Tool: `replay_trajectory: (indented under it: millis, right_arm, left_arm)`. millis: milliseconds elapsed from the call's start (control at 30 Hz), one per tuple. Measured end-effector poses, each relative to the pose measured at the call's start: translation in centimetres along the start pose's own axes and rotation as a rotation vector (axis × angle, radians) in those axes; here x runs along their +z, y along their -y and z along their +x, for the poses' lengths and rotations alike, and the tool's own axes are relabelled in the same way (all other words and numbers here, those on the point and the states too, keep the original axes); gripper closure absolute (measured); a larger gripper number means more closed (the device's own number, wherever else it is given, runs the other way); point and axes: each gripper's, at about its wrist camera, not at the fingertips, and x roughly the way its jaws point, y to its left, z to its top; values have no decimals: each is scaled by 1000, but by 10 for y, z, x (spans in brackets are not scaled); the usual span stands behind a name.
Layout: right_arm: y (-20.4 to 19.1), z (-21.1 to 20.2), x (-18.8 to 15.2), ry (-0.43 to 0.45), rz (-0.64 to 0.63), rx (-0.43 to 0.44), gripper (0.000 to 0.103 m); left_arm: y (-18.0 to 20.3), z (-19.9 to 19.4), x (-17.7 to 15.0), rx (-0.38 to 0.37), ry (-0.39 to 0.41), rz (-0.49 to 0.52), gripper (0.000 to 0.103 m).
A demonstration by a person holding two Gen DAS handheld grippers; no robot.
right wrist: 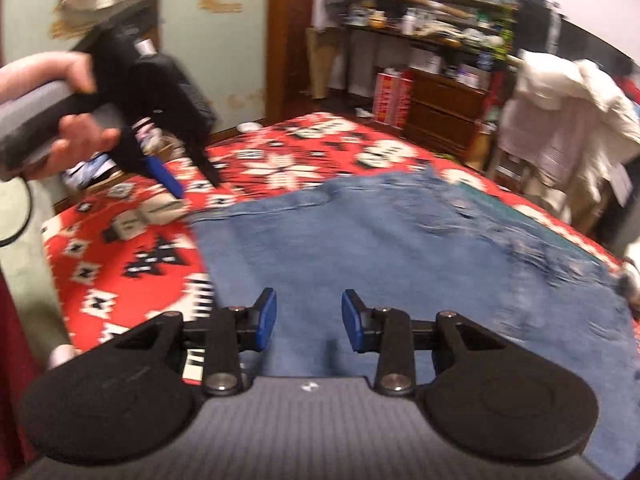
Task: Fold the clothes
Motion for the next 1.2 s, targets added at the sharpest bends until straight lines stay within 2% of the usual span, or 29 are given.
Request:
replay_trajectory:
  millis: [133,333,400,567,633,700,767,867,900,1000,1133,1200]
  right_arm:
    - [-29,17,0,-8,-109,18,64]
    - [-39,36,-1,-17,-155,27,66]
    - [-32,38,0,-15,-114,44,75]
    - [0,31,7,-6,65,106,82]
    - [11,31,9,-9,118,117,84]
    - [19,34,9,-17,155,133,84]
    - [24,36,7,-24,170,142,84]
    - [26,37,6,-29,186,154,85]
    - [27,37,6,-31,192,158,85]
    - [34,38,5,-33,235,177,85]
    - [46,39,3,-43,301,201,85]
    - [52,39,2,-49,335,211,85]
  left_arm:
    - [1,6,-1,10,-6,29,60]
    - [3,2,-2,11,9,38,60]
    - [4,-2,-2,-4,24,33,61]
    - [20,-13,-6,-78,34,111,61]
    - [28,-15,-7,-104,5,154,61]
    - [34,-14,-4,-116,-51,189,69]
    - [41,-19,2,-100,-97,228,72]
    - [59,-37,5,-61,-117,364,74]
    - [66,-42,0,-60,-130,432,78]
    - [84,-54,-17,-65,-164,641,80]
    - [104,-59,-62,-63,-109,972,86]
    - [111,-55,-81,-68,-84,1106,89]
